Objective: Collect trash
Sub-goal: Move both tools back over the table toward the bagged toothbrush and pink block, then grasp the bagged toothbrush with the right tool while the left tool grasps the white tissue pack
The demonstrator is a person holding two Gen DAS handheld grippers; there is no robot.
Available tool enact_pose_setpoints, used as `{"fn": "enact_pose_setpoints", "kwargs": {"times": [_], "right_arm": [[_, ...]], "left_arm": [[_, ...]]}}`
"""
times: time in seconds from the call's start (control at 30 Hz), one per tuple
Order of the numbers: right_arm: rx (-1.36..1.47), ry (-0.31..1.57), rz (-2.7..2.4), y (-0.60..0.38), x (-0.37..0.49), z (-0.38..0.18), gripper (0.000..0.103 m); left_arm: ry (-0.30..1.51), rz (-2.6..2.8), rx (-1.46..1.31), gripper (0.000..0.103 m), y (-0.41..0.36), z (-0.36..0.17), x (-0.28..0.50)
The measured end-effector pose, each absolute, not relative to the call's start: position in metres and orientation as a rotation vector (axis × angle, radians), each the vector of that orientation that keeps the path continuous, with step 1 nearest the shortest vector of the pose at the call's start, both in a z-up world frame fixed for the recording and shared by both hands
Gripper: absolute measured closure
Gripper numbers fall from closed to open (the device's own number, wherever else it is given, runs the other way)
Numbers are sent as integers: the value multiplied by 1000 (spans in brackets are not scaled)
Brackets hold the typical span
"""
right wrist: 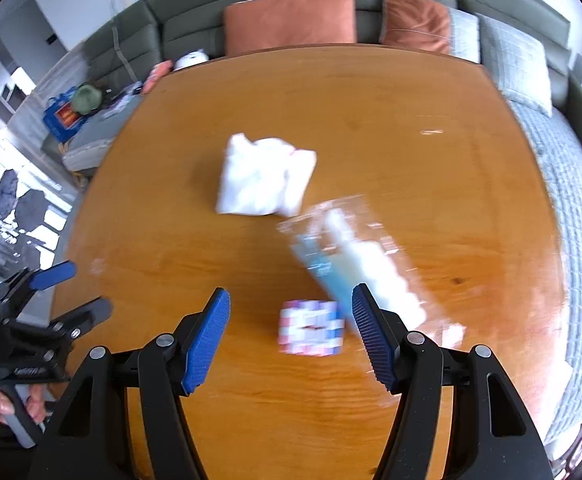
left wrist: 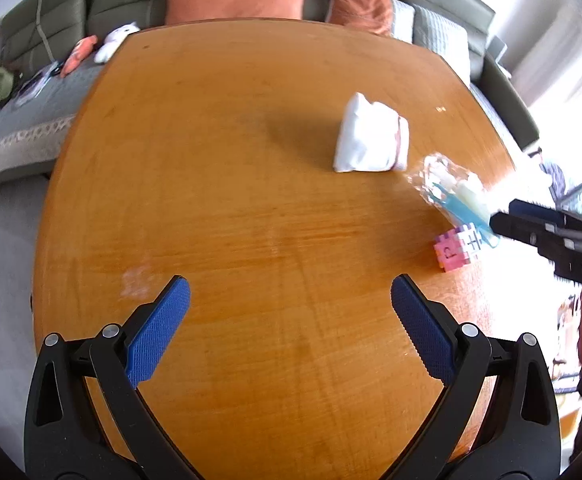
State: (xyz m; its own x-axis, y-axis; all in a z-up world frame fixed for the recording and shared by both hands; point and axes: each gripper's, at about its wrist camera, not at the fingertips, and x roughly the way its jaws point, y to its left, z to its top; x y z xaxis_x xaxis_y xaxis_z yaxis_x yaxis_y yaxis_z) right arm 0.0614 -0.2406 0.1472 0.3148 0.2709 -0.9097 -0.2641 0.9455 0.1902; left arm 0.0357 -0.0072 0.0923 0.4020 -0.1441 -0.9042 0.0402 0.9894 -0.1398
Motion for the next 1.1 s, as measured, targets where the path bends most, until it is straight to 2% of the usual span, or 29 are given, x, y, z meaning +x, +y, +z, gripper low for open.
{"fn": "enact_pose_setpoints", "kwargs": {"times": [0.5, 0.53, 0.67, 0.73, 1.1], "right_arm": [[-79, 1365, 309, -268, 105, 78, 39], [-76, 1370, 323, -268, 105, 76, 41], [-53, 1381, 389, -266, 104, 73, 72], [-72, 1352, 388, -264, 101, 78, 78], [9, 1262, 344, -285, 103, 108, 80]], "left_arm": [[1222, -156, -63, 6, -43, 74, 74], [1226, -157, -62, 6, -44, 73, 76], [1245, -167, -52, 6, -51, 67, 80], [1251, -174, -44, 6, -54, 65, 82], [1255, -206, -9, 6, -72, 62, 108]]}}
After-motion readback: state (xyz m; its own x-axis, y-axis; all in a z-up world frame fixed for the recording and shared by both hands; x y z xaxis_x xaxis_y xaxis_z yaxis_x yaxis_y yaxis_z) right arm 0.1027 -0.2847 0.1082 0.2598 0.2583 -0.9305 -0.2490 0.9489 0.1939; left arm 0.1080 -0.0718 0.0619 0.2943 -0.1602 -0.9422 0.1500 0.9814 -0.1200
